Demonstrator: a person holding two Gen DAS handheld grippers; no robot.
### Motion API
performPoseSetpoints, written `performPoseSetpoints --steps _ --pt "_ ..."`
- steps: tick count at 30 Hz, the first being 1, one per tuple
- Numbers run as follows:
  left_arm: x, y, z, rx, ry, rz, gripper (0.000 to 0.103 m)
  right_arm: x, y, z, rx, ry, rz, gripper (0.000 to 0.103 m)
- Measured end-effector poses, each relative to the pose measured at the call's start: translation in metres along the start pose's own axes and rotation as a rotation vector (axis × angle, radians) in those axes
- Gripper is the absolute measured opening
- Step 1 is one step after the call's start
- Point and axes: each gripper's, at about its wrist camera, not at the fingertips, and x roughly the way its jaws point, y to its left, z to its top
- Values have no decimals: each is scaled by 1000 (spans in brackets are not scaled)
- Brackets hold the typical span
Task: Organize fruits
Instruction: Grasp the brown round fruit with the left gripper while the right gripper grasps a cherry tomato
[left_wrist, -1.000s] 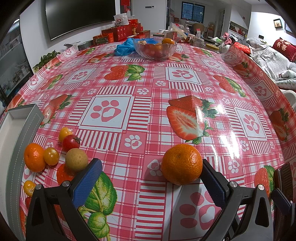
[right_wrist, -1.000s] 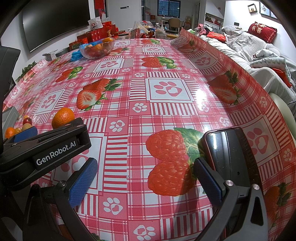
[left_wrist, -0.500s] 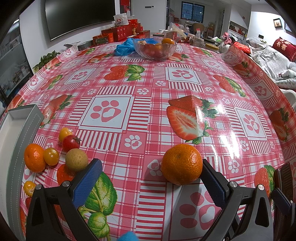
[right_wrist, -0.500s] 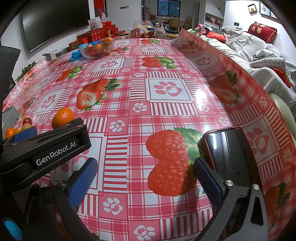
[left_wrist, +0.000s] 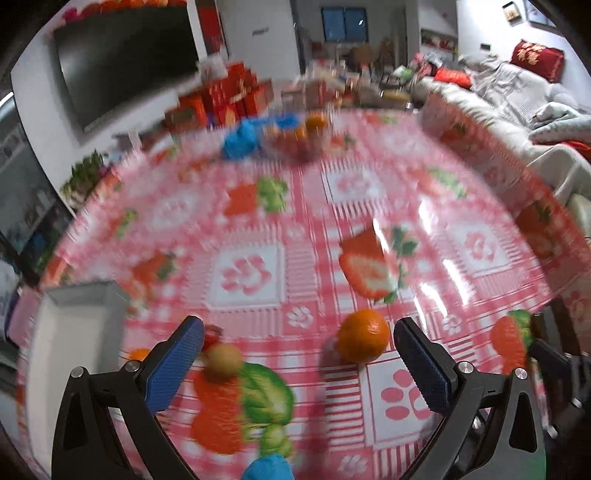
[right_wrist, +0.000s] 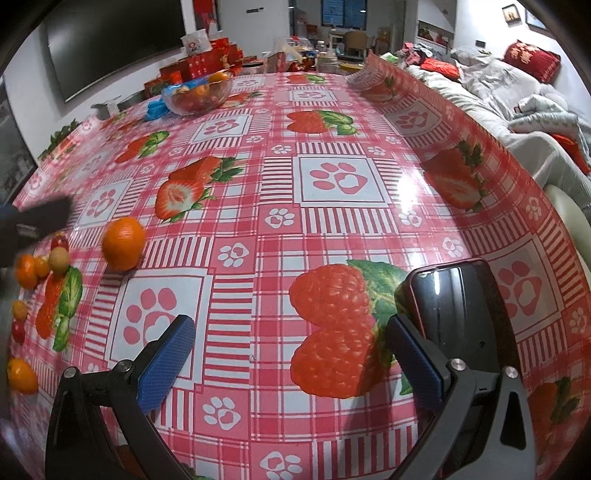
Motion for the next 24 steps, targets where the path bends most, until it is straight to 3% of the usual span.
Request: performPoseSetpoints --steps 4,8,11,16,24 --pt "-41 25 -9 -4 -44 -32 103 -25 -4 2 14 -30 97 103" --pt "-58 30 -44 39 26 -13 103 -52 5 -12 -69 -43 128 103" --pt "-66 29 -86 59 71 -7 103 -66 12 -32 -134 -47 113 103" --pt "-66 28 -126 24 135 -29 103 -71 16 -52 -151 -23 117 103" --pt "-57 20 -141 23 149 1 103 -72 20 -60 -179 -8 95 103"
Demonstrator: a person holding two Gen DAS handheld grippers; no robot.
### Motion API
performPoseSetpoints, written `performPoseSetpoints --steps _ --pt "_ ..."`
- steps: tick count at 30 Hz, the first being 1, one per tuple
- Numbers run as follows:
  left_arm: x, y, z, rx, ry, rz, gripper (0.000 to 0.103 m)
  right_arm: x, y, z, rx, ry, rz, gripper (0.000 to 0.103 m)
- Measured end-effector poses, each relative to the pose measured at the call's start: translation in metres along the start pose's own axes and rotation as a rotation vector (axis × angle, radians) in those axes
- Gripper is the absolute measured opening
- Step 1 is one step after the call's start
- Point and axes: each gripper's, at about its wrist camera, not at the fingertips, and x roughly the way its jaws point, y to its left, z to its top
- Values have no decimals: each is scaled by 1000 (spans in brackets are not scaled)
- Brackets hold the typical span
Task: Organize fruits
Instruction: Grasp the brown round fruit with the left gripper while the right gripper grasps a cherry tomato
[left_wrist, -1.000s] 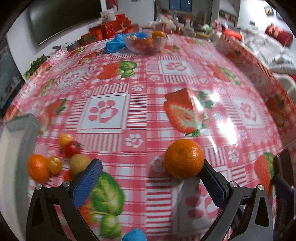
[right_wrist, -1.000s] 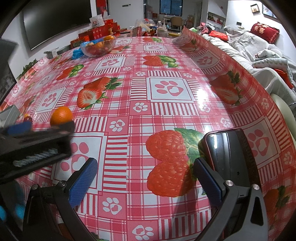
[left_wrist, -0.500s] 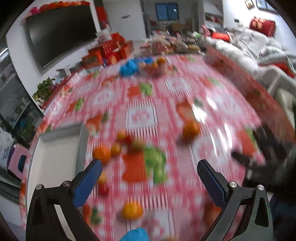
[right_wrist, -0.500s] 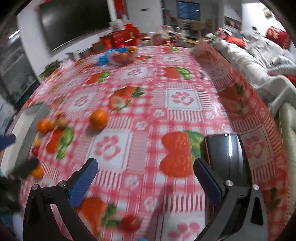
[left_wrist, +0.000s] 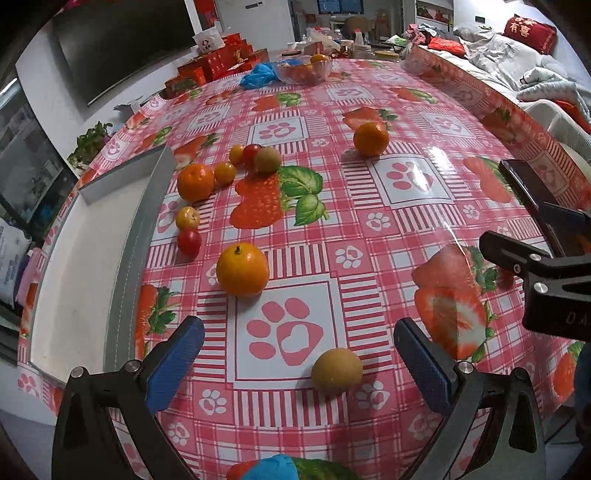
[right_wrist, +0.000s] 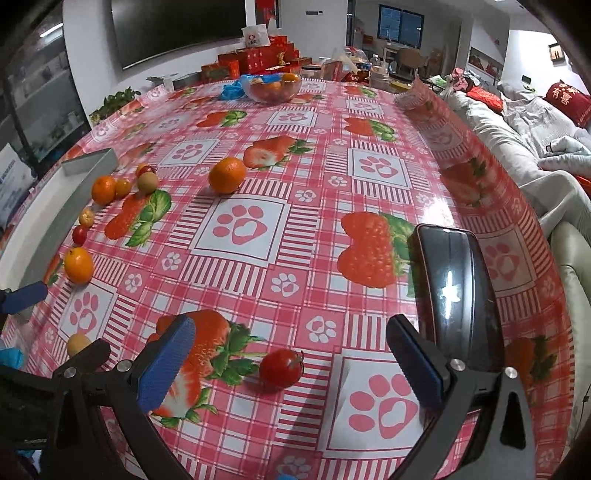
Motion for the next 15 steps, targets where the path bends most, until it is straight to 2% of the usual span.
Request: performPoseSetpoints --steps 11,15 --pt "14 -4 -2 -2 32 4 103 11 3 -1 -19 29 -11 103" --pt "16 -3 -1 -13 32 -14 103 4 -6 1 6 6 5 103"
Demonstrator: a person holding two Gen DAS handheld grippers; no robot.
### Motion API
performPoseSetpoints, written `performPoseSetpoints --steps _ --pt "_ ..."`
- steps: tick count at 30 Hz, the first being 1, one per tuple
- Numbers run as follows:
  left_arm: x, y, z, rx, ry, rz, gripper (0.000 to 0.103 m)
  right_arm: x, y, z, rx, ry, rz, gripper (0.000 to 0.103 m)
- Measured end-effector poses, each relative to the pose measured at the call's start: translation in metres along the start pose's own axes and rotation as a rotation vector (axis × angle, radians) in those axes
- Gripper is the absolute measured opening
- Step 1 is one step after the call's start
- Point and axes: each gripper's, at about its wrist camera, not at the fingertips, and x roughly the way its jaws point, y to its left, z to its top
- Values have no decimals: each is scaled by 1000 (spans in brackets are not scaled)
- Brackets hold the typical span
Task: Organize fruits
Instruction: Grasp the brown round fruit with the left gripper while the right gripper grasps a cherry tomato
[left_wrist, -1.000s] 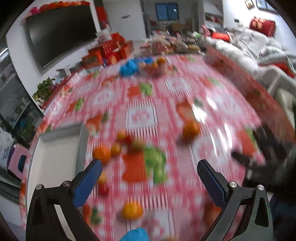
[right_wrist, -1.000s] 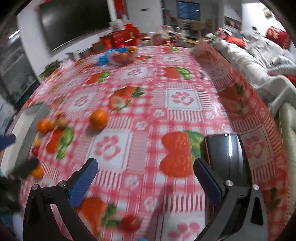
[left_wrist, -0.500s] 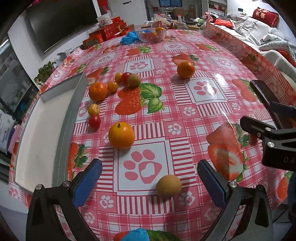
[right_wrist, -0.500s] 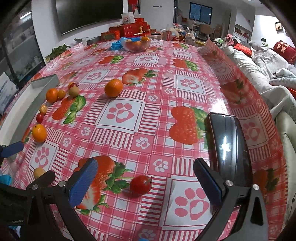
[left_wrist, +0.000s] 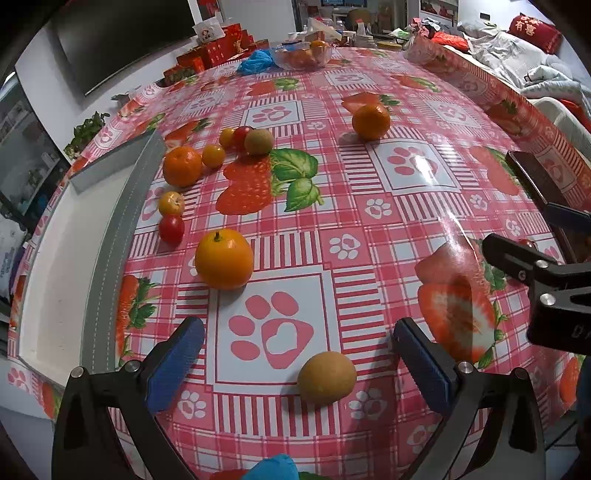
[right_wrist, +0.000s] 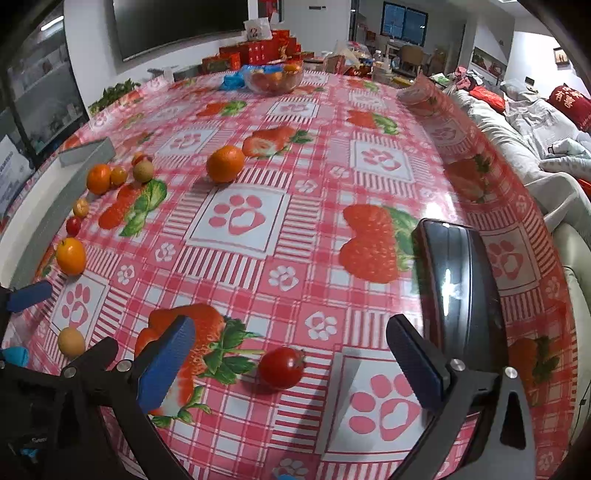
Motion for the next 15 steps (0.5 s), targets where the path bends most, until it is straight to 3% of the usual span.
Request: performPoseSetpoints --steps 5,10,15 --pt "7 17 1 -81 26 -103 103 -15 -19 -5 19 -26 39 103" --pt "7 15 -4 -51 -9 -102 103 -18 -14 -16 0 -12 74 103" --pt "5 16 -4 -33 23 -111 103 -10 8 -22 -82 11 61 102"
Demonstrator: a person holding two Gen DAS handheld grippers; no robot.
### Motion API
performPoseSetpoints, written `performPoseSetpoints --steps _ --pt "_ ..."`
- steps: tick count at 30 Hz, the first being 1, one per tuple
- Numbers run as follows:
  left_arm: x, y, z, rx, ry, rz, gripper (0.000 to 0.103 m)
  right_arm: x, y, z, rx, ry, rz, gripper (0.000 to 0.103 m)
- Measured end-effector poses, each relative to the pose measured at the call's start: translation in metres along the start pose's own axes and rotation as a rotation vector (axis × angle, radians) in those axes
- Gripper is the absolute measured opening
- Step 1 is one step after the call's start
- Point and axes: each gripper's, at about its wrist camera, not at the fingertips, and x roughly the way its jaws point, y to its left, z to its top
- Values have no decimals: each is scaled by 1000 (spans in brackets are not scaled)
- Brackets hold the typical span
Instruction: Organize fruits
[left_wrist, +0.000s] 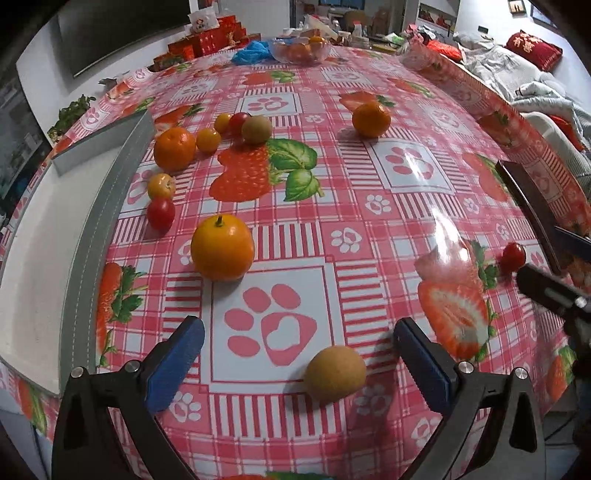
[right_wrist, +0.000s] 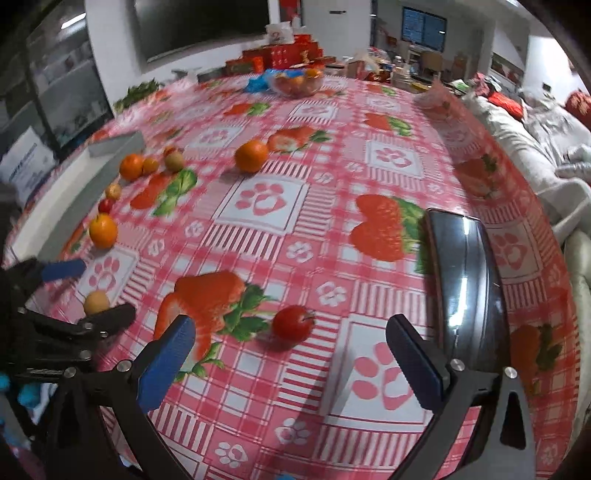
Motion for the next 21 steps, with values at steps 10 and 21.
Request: performPoseSetpoints --steps 10,21 --pt "-15 -4 -3 44 -30 -6 69 13 -1 1 24 29 -20 40" --pt "-24 -7 -3 24 -20 -69 27 6 -22 3 169 40 128 27"
